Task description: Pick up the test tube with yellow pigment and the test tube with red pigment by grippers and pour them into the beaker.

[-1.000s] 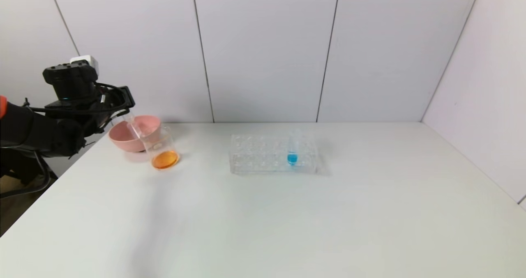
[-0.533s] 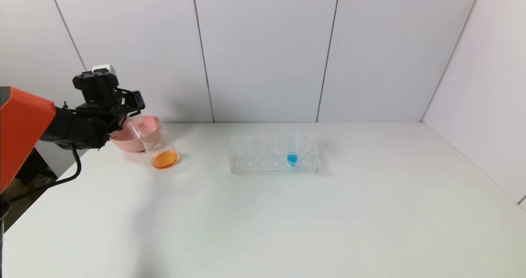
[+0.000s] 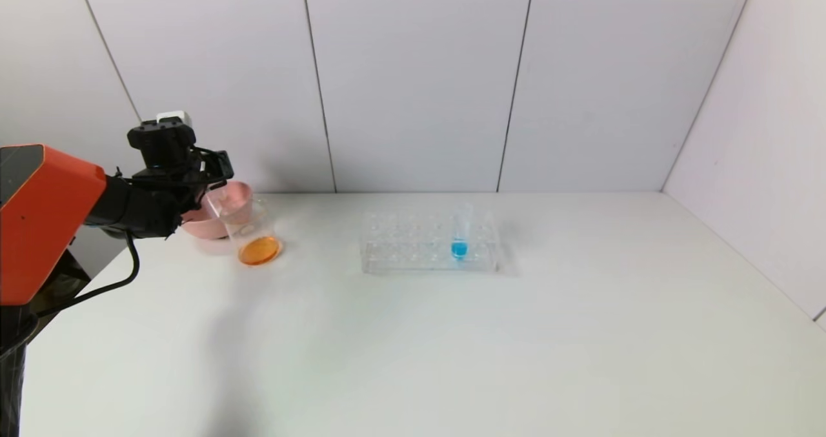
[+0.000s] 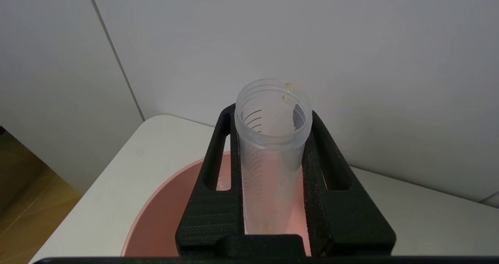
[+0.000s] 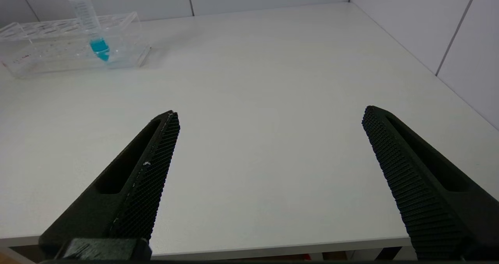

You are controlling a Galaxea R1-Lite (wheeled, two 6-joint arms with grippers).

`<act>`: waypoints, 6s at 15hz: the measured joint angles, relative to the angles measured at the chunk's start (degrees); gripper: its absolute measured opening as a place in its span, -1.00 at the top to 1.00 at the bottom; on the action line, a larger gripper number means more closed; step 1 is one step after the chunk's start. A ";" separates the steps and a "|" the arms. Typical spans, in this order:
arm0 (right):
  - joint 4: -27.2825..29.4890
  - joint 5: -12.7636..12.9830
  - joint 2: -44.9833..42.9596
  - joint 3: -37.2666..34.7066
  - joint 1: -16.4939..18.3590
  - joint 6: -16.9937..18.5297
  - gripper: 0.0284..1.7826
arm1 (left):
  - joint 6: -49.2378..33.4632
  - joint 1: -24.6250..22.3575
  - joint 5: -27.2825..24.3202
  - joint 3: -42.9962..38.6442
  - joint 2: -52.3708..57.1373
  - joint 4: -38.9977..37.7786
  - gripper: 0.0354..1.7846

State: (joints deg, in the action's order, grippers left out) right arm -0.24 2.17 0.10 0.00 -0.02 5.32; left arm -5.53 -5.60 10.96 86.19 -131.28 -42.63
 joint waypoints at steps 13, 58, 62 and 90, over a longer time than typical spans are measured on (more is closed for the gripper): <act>0.00 0.02 0.00 0.00 0.00 0.00 -0.92 | 5.35 0.28 5.46 0.09 0.50 3.39 0.53; 0.00 0.02 0.00 0.00 0.00 0.00 -0.92 | 12.84 7.33 -6.08 -51.79 103.06 33.77 -0.98; 0.02 0.02 0.00 0.00 0.00 0.00 -0.92 | 12.73 6.39 -7.08 -59.15 117.36 34.08 -0.98; 0.00 0.02 0.00 0.00 0.00 0.11 -0.92 | 0.13 5.73 -9.14 -86.19 131.33 42.08 -0.98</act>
State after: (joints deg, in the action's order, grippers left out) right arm -0.24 2.19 0.10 0.00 -0.02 5.42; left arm -5.40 0.13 1.82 0.00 0.05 -0.55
